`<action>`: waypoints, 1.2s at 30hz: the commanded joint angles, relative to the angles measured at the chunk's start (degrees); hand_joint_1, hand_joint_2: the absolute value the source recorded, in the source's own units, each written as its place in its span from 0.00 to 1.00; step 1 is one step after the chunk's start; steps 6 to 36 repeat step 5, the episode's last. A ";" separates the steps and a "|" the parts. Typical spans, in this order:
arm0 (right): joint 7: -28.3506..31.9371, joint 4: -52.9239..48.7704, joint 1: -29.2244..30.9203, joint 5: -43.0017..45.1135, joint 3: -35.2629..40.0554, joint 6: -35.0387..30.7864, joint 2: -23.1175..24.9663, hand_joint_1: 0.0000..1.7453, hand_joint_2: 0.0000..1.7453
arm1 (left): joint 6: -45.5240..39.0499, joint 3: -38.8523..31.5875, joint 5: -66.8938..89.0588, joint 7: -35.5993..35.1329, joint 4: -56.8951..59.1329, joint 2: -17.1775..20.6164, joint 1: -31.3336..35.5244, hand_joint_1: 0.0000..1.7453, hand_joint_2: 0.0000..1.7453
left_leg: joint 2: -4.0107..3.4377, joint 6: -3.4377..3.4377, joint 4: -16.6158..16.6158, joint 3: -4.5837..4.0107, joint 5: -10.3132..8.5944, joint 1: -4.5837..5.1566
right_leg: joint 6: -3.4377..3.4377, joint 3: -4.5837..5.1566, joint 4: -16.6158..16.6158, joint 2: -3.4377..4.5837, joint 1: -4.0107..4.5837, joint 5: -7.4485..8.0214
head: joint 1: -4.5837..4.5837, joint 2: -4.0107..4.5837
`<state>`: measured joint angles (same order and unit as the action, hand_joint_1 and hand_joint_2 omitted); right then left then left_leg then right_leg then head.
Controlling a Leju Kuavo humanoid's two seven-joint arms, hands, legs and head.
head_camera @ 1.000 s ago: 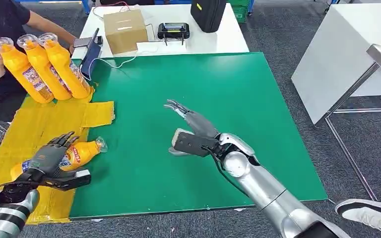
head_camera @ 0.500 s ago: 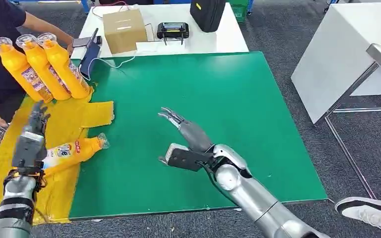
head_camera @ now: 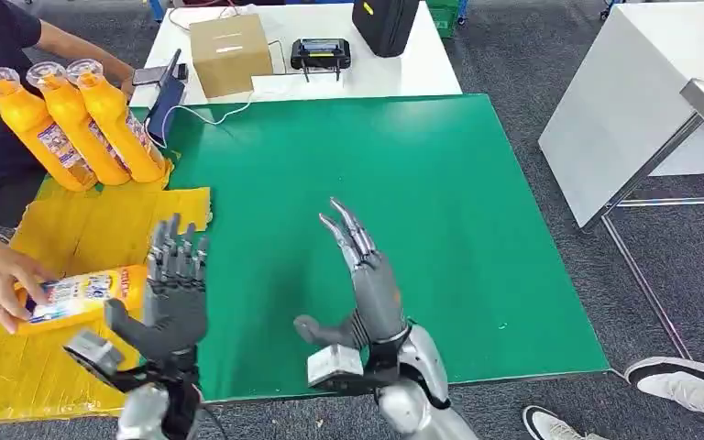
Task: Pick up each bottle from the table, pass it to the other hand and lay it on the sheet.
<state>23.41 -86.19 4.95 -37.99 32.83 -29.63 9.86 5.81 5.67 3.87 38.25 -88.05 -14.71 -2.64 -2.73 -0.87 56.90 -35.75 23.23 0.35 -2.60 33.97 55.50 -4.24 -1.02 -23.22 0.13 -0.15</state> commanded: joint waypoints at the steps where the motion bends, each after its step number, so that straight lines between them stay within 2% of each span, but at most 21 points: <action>1: -4.77 -3.71 -4.37 -18.27 5.24 -5.30 1.53 0.00 0.00 | -1.73 16.81 2.93 -3.21 -0.92 -1.31 -2.45 0.00 0.00 | 0.18 0.08 -0.01 0.16 0.12 -0.05 | 0.05 -0.19 0.00 0.16 0.00 -0.10 | -0.04 0.00; 5: -7.27 -2.16 -4.09 -21.66 7.10 -9.89 1.67 0.00 0.00 | -3.93 17.45 3.94 -1.63 1.24 -1.67 -1.90 0.00 0.00 | 0.18 0.17 -0.06 0.27 0.01 -0.11 | 0.07 -0.26 -0.07 0.18 0.07 -0.06 | -0.04 0.00; 36: -7.27 -2.16 -4.09 -21.66 7.10 -9.89 1.67 0.00 0.00 | -3.93 17.45 3.94 -1.63 1.24 -1.67 -1.90 0.00 0.00 | 0.18 0.17 -0.06 0.27 0.01 -0.11 | 0.07 -0.26 -0.07 0.18 0.07 -0.06 | -0.04 0.00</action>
